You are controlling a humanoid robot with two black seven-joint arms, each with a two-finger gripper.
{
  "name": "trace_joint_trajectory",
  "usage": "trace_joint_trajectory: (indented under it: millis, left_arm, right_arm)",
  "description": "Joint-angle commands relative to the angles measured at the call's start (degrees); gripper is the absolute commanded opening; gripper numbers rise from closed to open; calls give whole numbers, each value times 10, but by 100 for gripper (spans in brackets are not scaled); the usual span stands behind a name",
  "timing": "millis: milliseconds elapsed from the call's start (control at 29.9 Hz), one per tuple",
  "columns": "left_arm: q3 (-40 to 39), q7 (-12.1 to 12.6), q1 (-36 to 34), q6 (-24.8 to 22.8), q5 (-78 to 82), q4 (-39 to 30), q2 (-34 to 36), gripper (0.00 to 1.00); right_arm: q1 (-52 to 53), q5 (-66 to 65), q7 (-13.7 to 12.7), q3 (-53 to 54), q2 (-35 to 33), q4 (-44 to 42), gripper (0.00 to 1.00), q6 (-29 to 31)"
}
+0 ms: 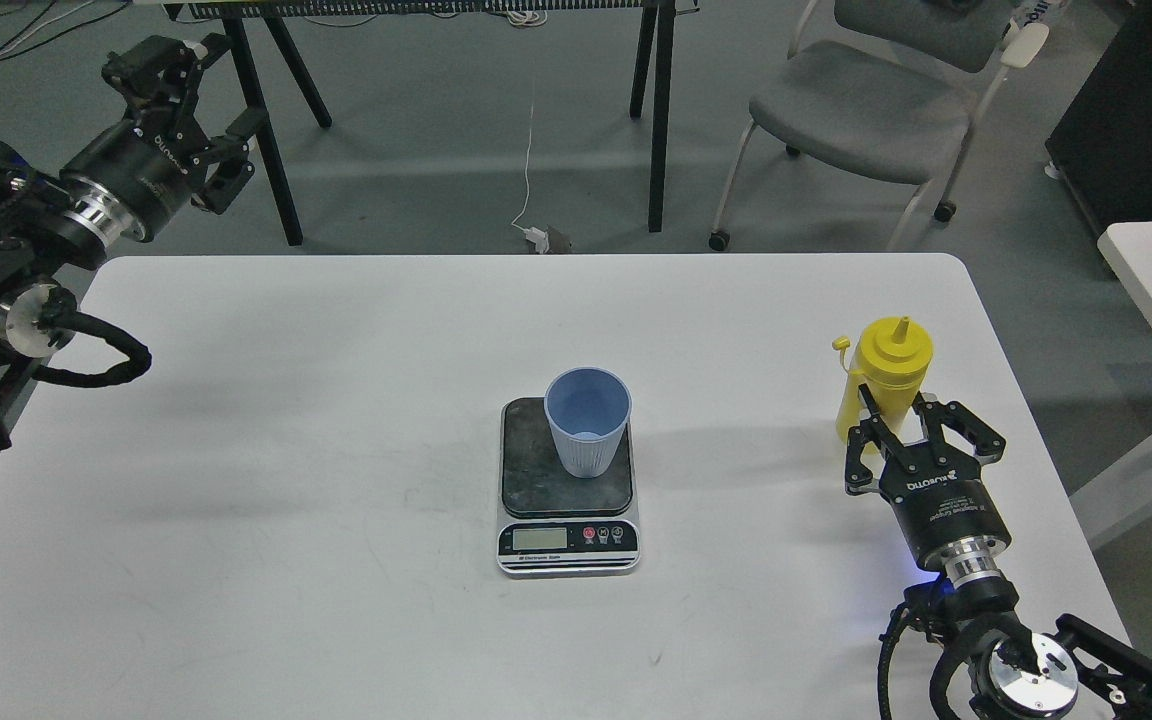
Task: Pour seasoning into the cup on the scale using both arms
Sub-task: 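Lower the yellow bottle back onto the table with the right gripper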
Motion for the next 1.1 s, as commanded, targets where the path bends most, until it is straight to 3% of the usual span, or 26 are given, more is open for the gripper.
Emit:
trace_joint_trajectory:
  millis: [0,335,569,736,836,1070]
  left_arm:
    - [0,0,-1,0,1,0,-2,75]
    - [0,0,0,0,13,0,-3,75]
    - [0,0,-1,0,13,0,-3,75]
    - [0,0,-4,0,13,0,-4,75]
    - [0,0,-5,0,13,0,-4,75]
    - [0,0,-6,0,13,0,-12,75]
  right_arm:
    - [2,0,0,-2,19,-17,38,0]
    - [-4,-22,0,-4,34,-34,43,0]
    - [-13,-37,0,-5,34,-41,53,0]
    - [-16,-46,0,-4,35,-43,72,0]
    - [-16,-46,0,-4,35,-45,100,0]
    - [-29,-46,0,-1,31,-37,100,0]
